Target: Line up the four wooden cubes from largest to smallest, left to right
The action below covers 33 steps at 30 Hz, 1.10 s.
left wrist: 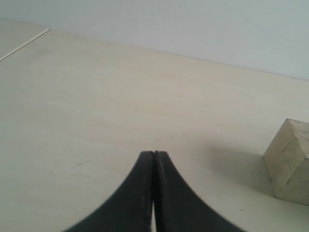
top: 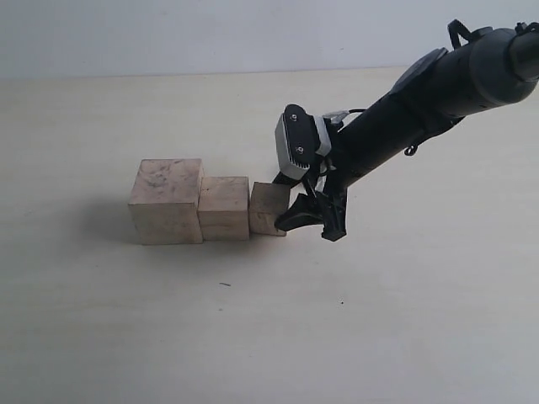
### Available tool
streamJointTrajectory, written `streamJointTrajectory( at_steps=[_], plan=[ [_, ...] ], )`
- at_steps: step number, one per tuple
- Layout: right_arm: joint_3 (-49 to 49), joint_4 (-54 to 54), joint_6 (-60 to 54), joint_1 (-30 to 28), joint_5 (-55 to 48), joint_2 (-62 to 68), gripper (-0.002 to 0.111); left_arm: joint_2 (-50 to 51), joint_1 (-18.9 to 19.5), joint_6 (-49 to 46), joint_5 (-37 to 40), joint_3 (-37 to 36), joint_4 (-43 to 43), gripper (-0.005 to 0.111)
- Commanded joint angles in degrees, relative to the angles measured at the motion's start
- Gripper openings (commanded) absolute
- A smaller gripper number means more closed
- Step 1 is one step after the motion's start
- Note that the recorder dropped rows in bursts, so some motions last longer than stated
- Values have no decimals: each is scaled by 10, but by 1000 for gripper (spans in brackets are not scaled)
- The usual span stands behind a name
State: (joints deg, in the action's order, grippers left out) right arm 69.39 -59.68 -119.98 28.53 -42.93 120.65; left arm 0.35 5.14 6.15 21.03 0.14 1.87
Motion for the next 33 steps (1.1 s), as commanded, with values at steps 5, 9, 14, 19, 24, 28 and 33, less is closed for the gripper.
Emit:
streamJointTrajectory(
  at_steps=[5,9,14,19,24,28,33],
  plan=[
    [1,-7,-6,-2,-4,3,7,-3,-1,0,-3,-1,5,0],
    [1,-7,13,-2,-4,3,38,-3,-1,0,-3,-1,5,0],
    [1,-12,17,-2,-3,3,61,-3,-1,0,-3,-1,5,0],
    [1,-16,25,-2,-3,-3,71,-3,-1,0,-3,-1,5,0],
    [1,-13,69,-2,0,-24,72,-3,-1,0,-3,-1,5,0],
    [1,29,160,-2,-1,-47,72,-3,-1,0,-3,-1,5,0],
    [1,145,333,-2,-4,-81,72,-3,-1,0,-3,-1,5,0]
  ],
)
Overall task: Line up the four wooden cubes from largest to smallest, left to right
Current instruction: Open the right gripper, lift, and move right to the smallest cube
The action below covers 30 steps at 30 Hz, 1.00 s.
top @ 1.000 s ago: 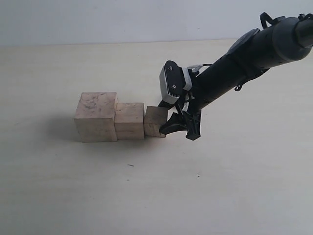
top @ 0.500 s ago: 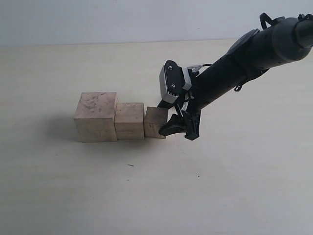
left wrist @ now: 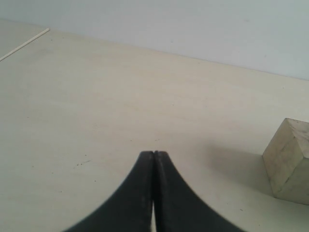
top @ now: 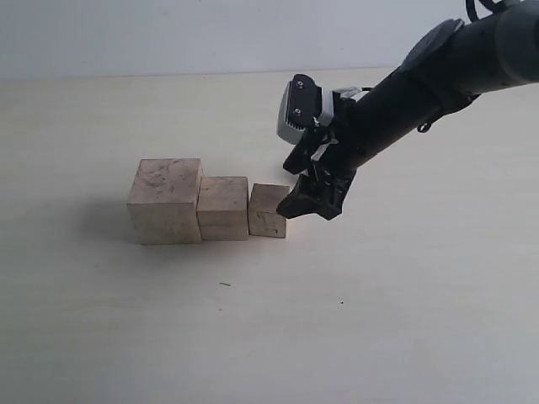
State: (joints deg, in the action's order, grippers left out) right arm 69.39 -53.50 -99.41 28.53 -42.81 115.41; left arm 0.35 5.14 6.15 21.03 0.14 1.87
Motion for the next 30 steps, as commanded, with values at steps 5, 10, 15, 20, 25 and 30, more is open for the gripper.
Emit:
streamJointTrajectory(
  at_steps=[5,10,15,20,25,30],
  plan=[
    [1,168,344,-2,6,-45,59,-3,-1,0,-3,-1,5,0],
    [1,191,482,-2,94,-45,33,-3,-1,0,-3,-1,5,0],
    [1,213,557,-2,129,-45,0,-3,-1,0,-3,-1,5,0],
    [1,241,591,-3,183,-46,0,-3,-1,0,-3,-1,5,0],
    [1,242,592,-3,196,-46,13,-3,-1,0,-3,-1,5,0],
    [1,240,618,-3,200,-32,72,-3,-1,0,-3,-1,5,0]
  ],
)
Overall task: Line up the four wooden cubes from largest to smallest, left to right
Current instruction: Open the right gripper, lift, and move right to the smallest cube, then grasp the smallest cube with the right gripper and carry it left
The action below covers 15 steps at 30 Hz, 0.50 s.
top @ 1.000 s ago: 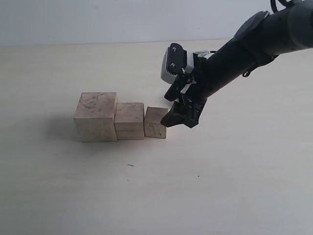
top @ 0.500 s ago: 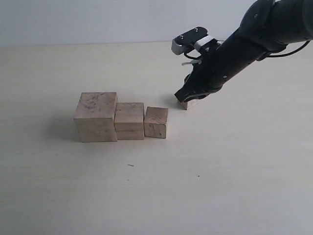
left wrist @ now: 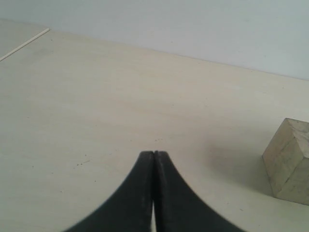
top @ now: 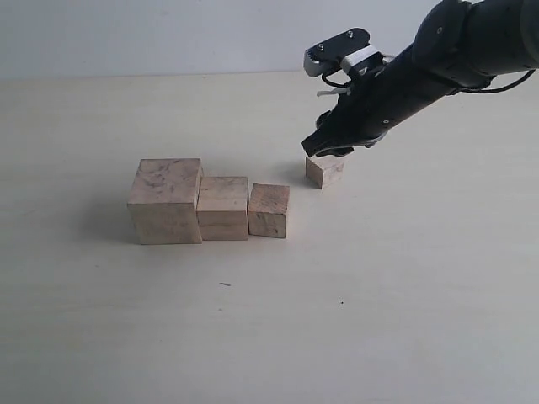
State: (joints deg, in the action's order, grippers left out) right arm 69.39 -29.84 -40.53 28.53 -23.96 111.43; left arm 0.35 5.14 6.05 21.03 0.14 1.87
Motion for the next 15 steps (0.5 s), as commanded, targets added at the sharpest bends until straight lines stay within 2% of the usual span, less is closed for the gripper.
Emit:
streamJointTrajectory(
  at_steps=[1,9,10,11,15],
  plan=[
    [1,3,34,-3,12,13,73,-3,-1,1,-3,-1,5,0],
    [1,7,36,-3,68,64,70,-3,-1,1,-3,-1,5,0],
    [1,7,36,-3,69,66,67,-3,-1,1,-3,-1,5,0],
    [1,7,36,-3,67,68,58,-3,-1,1,-3,-1,5,0],
    [1,7,36,-3,41,69,34,-3,-1,1,-3,-1,5,0]
  ],
)
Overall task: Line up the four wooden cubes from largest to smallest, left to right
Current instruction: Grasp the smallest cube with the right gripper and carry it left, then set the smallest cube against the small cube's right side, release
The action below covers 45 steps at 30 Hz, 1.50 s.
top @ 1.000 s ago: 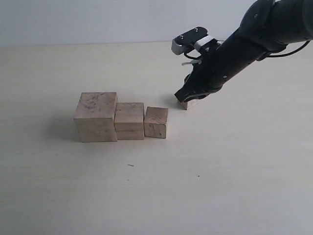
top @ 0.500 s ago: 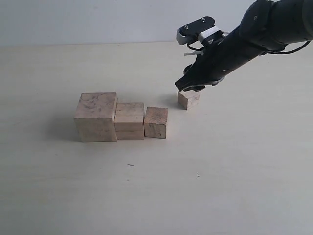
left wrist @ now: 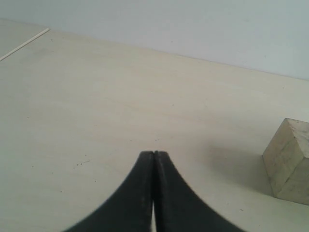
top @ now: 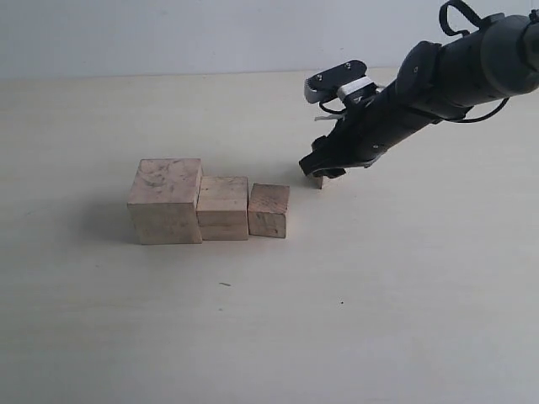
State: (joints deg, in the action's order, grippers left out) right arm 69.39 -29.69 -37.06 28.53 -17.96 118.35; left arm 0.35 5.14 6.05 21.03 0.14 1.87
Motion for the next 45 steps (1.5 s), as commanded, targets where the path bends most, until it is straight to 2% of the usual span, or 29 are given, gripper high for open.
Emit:
streamJointTrajectory(
  at_steps=[1,4,5,12,16,27,45],
  plan=[
    [1,5,1,-3,-27,-1,25,-3,-1,1,-3,-1,5,0],
    [1,11,-22,-3,-47,-9,3,-3,-1,1,-3,-1,5,0],
    [1,19,-37,-3,-53,-13,0,-3,-1,1,-3,-1,5,0],
    [1,60,-299,-2,-195,-51,0,-3,-1,1,-3,-1,5,0],
    [1,34,-372,-2,-239,-55,0,-3,-1,1,-3,-1,5,0],
    [1,-69,-508,-2,-247,-21,0,-3,-1,1,-3,-1,5,0],
    [1,-145,-650,-2,-228,20,0,-3,-1,1,-3,-1,5,0]
  ],
)
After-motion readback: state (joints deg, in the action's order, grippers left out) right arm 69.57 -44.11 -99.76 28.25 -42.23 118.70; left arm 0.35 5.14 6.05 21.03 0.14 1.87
